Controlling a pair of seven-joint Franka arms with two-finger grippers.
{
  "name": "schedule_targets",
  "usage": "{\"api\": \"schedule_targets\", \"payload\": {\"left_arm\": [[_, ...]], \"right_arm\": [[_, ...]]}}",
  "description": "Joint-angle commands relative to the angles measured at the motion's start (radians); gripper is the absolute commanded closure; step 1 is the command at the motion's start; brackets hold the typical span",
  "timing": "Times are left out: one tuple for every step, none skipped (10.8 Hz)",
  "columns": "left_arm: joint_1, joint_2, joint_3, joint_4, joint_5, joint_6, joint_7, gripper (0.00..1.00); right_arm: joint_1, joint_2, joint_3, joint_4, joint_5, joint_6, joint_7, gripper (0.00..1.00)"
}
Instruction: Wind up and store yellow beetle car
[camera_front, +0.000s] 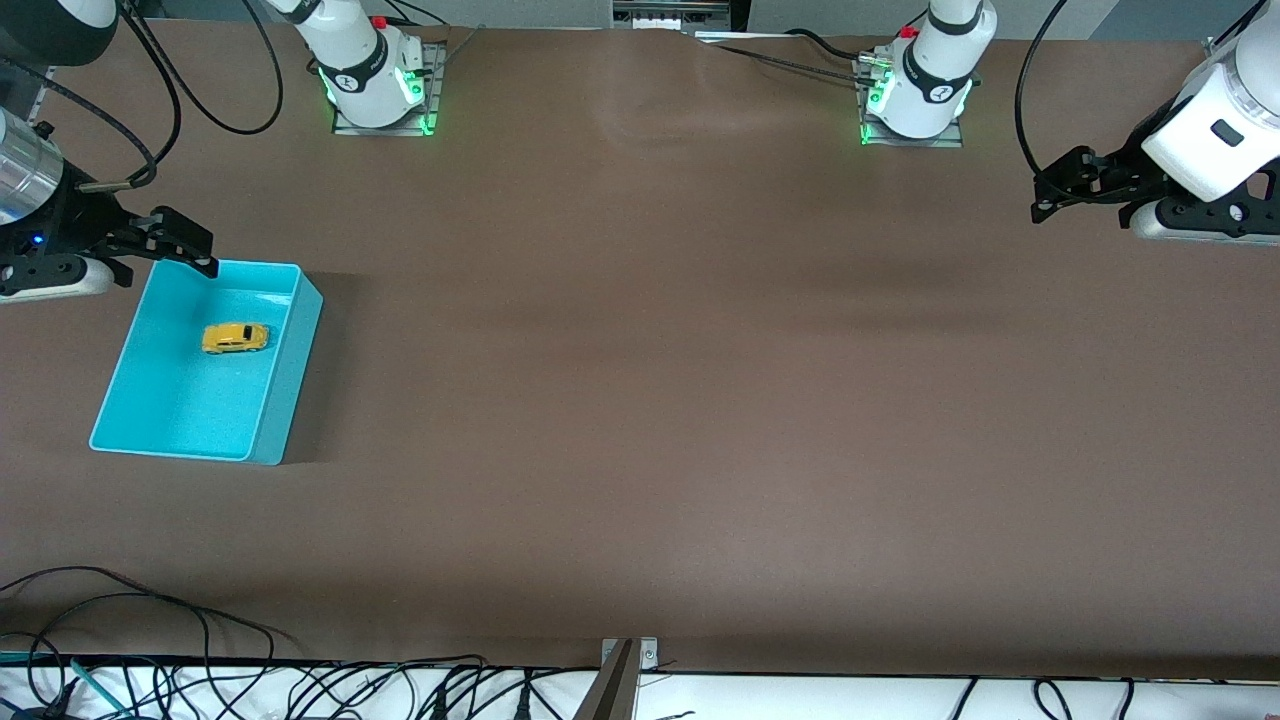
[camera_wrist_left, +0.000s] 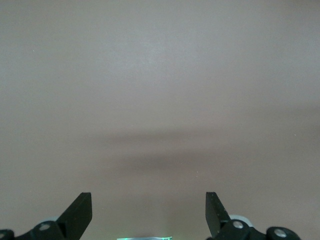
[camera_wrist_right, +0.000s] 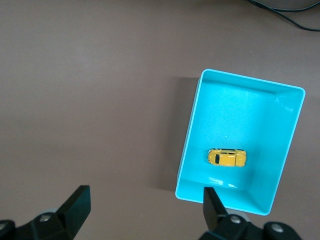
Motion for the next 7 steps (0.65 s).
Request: {"api": "schedule_targets", "payload": {"left_arm": [[0.002,0.016,-0.002,0.036,0.0,-0.024,-0.011,0.0],[0.002,0.016,-0.002,0.036,0.0,-0.024,-0.011,0.0],[0.002,0.016,-0.002,0.036,0.0,-0.024,-0.011,0.0],[0.002,0.016,-0.002,0.036,0.0,-0.024,-0.011,0.0],[0.002,0.016,-0.002,0.036,0.0,-0.024,-0.011,0.0],[0.004,0.016,-0.002,0.035,0.0,-0.024,-0.011,0.0],[0.004,0.016,-0.002,0.035,0.0,-0.024,-0.011,0.0]], "right_arm": [[0.018,0.014,-0.013,0.058,-0.02,-0.063,0.022,0.0],[0.015,0.012,-0.013,0.06,-0.018,-0.08,0.016,0.0],[0.015,0.012,-0.013,0.076,-0.02,-0.099,0.021,0.0],[0.015,0.013,-0.013,0.089,-0.021,-0.121,0.021,0.0],[0.015,0.014,-0.013,0.089,-0.03,-0.121,0.022,0.0],[0.015,0.014,-0.013,0.089,-0.033,-0.123,0.022,0.0],[0.015,0.014,-0.013,0.089,-0.032,-0.123,0.021,0.0]]}}
